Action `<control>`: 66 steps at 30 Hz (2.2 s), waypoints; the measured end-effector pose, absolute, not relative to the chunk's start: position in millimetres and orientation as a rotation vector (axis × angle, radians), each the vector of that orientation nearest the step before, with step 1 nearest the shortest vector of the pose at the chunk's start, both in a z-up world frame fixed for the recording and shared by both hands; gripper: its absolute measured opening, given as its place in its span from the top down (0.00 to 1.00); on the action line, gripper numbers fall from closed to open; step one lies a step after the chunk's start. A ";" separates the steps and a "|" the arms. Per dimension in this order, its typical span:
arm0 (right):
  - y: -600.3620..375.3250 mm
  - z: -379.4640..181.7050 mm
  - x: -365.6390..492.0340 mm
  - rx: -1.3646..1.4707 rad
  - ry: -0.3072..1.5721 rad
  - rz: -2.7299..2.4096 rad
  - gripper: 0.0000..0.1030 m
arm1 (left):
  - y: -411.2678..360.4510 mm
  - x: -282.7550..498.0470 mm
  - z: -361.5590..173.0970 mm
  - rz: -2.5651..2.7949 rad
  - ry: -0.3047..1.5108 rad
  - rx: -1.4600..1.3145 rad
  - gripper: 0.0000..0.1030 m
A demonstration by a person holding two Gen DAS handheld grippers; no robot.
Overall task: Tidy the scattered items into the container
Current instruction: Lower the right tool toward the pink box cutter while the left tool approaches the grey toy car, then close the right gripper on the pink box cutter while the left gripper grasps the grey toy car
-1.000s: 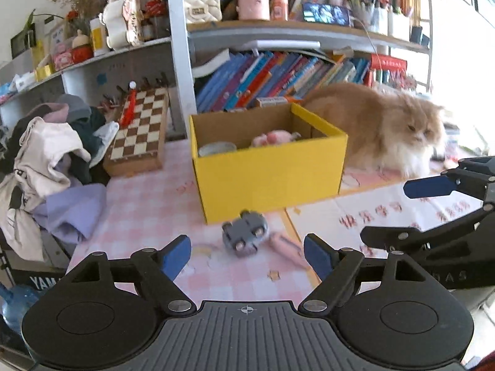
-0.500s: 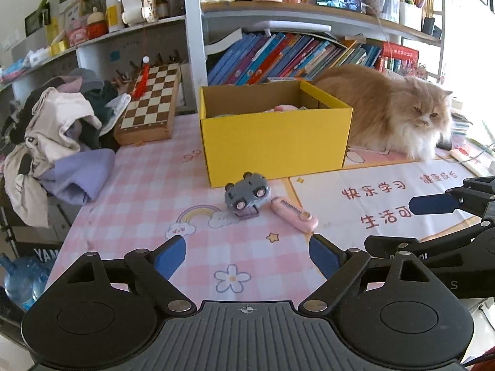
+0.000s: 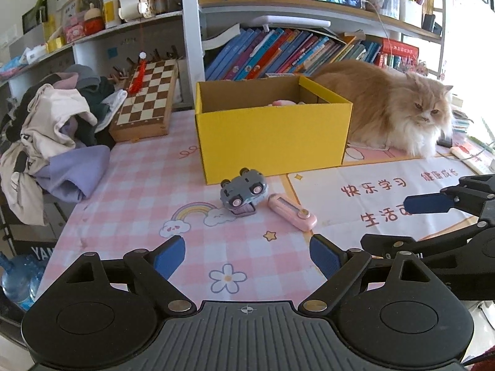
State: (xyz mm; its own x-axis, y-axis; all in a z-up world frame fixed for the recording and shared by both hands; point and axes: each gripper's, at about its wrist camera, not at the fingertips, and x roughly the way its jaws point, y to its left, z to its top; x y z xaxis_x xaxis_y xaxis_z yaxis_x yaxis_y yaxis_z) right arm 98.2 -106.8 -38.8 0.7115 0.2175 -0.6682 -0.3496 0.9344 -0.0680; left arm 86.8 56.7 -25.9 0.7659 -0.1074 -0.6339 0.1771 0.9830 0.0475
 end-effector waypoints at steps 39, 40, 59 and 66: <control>-60.6 -80.8 210.8 -0.293 0.846 0.556 0.57 | 74.3 144.8 -39.7 0.031 0.763 0.031 0.13; -59.7 -81.7 214.3 -0.293 0.851 0.561 0.57 | 73.9 146.6 -39.7 0.035 0.764 0.033 0.13; -98.7 -75.4 236.0 -0.278 0.858 0.572 0.78 | 39.3 202.6 -58.6 -0.050 0.802 0.059 0.13; -119.7 -72.5 235.0 -0.271 0.861 0.546 0.78 | 24.9 226.1 -69.9 -0.063 0.810 0.081 0.14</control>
